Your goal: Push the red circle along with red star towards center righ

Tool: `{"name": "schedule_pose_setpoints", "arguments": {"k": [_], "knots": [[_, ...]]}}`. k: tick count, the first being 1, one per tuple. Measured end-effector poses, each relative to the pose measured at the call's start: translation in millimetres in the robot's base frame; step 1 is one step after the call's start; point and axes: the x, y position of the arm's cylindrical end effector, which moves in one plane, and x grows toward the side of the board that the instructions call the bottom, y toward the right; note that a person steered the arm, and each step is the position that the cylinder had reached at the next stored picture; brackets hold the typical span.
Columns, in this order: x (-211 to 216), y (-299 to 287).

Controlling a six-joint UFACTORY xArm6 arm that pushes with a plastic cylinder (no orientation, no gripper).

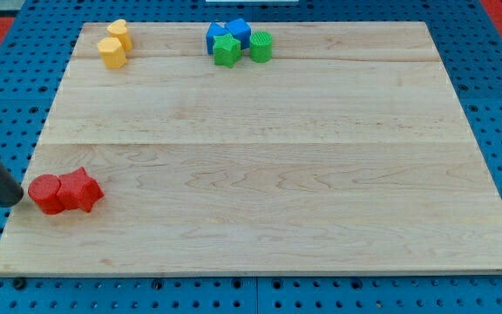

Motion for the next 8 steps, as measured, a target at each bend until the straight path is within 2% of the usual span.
{"name": "schedule_pose_setpoints", "arguments": {"k": [6,8], "knots": [[-18,108],[-44,145]]}}
